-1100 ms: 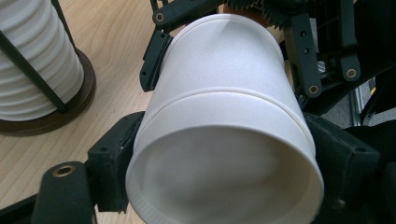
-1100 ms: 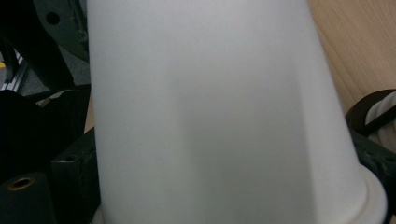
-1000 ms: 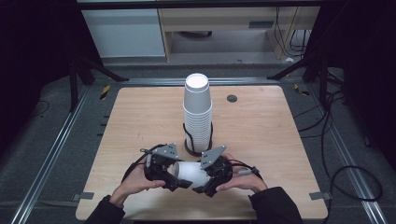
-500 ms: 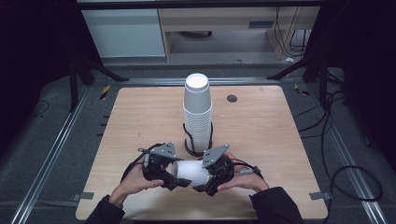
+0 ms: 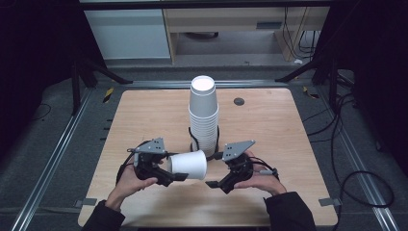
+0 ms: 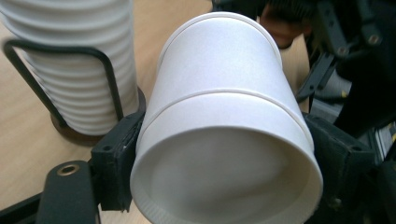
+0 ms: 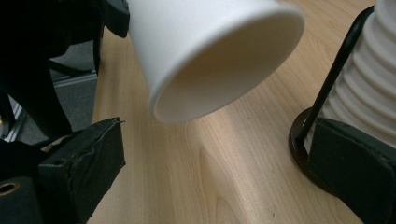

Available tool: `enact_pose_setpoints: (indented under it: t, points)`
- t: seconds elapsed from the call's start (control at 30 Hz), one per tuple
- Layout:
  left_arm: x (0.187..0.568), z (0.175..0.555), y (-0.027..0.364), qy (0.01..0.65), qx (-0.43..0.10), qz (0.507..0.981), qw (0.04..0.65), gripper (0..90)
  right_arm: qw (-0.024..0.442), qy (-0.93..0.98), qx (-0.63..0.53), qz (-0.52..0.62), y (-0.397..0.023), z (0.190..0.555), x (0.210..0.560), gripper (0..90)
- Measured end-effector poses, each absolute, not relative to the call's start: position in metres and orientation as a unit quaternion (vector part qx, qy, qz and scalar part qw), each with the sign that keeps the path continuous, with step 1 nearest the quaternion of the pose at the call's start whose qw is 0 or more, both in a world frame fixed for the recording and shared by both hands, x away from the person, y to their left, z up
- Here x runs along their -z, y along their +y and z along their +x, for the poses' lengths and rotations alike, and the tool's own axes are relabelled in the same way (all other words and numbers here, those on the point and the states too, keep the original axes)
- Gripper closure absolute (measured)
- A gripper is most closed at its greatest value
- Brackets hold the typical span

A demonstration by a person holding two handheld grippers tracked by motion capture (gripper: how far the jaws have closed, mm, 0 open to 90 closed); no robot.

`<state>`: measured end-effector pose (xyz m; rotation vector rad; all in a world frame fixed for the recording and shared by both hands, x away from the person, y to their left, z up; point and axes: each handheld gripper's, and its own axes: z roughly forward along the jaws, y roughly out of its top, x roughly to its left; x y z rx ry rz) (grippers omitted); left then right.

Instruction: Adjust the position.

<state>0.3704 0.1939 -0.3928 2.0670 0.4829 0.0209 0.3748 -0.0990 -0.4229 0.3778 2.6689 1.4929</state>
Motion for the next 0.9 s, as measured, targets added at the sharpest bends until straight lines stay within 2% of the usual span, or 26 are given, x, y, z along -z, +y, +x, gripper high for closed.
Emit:
enact_pose_setpoints:
  t: [0.27, 0.37, 0.73, 0.9]
  points:
    - [0.393, 0.369, 0.199, 0.204, -0.024, 0.820, 0.535, 21.0, 0.025, 0.846, -0.515, 0.138, -0.103, 0.376, 0.422, 3.8]
    - [0.394, 0.369, 0.195, 0.197, -0.009, 0.818, 0.541, 21.0, 0.014, 0.840, -0.525, 0.138, -0.103, 0.376, 0.422, 4.0]
    - [0.397, 0.363, 0.183, 0.178, -0.004, 0.822, 0.540, 21.8, -0.014, 0.833, -0.537, 0.129, -0.097, 0.374, 0.424, 4.2]
    - [0.398, 0.366, 0.186, 0.183, -0.008, 0.823, 0.537, 22.1, -0.009, 0.840, -0.526, 0.129, -0.095, 0.374, 0.427, 4.0]
